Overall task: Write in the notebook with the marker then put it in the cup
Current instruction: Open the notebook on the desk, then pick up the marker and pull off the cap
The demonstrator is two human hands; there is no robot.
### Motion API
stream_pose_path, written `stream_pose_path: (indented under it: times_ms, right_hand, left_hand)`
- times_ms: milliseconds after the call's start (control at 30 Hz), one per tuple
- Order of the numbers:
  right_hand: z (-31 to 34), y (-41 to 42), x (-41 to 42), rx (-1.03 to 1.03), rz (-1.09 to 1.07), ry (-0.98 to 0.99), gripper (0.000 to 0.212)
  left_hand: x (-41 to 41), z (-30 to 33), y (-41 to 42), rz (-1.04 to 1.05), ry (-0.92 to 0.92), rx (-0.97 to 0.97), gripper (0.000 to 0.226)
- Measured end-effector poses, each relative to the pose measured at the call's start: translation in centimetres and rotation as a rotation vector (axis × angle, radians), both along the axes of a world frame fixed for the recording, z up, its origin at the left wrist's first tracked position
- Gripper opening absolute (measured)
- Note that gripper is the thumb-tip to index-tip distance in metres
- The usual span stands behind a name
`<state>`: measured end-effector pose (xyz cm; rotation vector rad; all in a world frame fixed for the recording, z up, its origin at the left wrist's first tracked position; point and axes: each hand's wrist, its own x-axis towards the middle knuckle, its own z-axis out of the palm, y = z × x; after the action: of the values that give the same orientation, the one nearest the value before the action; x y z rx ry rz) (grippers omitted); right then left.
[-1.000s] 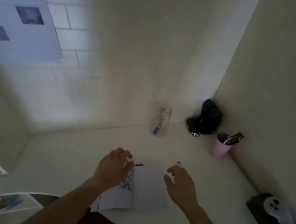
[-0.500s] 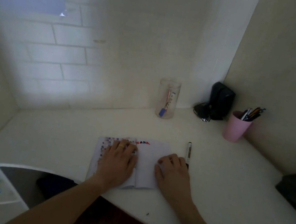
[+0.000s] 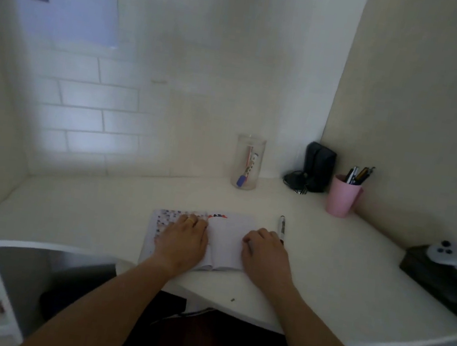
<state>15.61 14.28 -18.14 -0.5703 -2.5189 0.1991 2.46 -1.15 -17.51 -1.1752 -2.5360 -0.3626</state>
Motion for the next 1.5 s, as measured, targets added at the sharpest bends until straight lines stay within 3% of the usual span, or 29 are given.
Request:
stream_pose_path:
  times_ms: [267,433,567,733,833,967,1067,1200,1267,1400,1500]
  right_hand:
    - [-0.7,0.9,-0.9,0.038,0.010,-0.002,0.018]
    - [-0.1,1.3,-1.7,0.106,0.040,-0.083,0.007]
    - [1.9,2.4,-4.3,0.163,0.081,-0.246,0.009]
    - [4.4,4.9,-7.7,0.056,0.168,-0.449,0.021]
    - [5.3,6.9,-8.0,-0.043,0.093,-0.378,0.023]
    - [5.1,10.1,-5.6,0.041,-0.230,-0.319,0.034]
    - [4.9,11.0,-4.9,-0.020,-0.344,-0.363,0.049]
    - [4.1,10.0,-5.4,-0.133,-0.253,-0.515,0.038]
    - [4.2,9.2,-6.1,-0.065,-0.211,-0.452,0.038]
    - [5.7,7.1,-9.1,-0.013,-0.044,-0.113,0.047]
    - [6.6,5.9,-11.7,-0.384,0.124,0.165,0.033]
  left_hand:
    - [-2.0,0.6,1.0,-0.077,0.071,-0.102,0.051]
    - [-6.0,3.5,3.4,-0.122,-0.057,-0.186,0.030]
    - [-9.5,4.4,6.1,-0.149,-0.052,-0.226,0.043]
    - [-11.6,4.2,9.4,-0.266,0.135,-0.260,0.049]
    - [-13.0,3.4,9.6,-0.336,0.233,-0.164,0.050]
    - [-14.8,2.4,7.8,-0.352,0.346,0.069,0.037]
    - [-16.1,3.1,6.7,-0.318,0.230,0.237,0.030]
    - [-16.4,2.2,7.1,-0.349,0.088,0.106,0.035]
    - [-16.0,1.6,7.4,-0.392,0.047,0.063,0.033]
    - [-15.8,1.6,7.6,-0.399,0.010,0.085,0.042]
    - [-15.5,1.8,7.5,-0.422,-0.014,0.148,0.047]
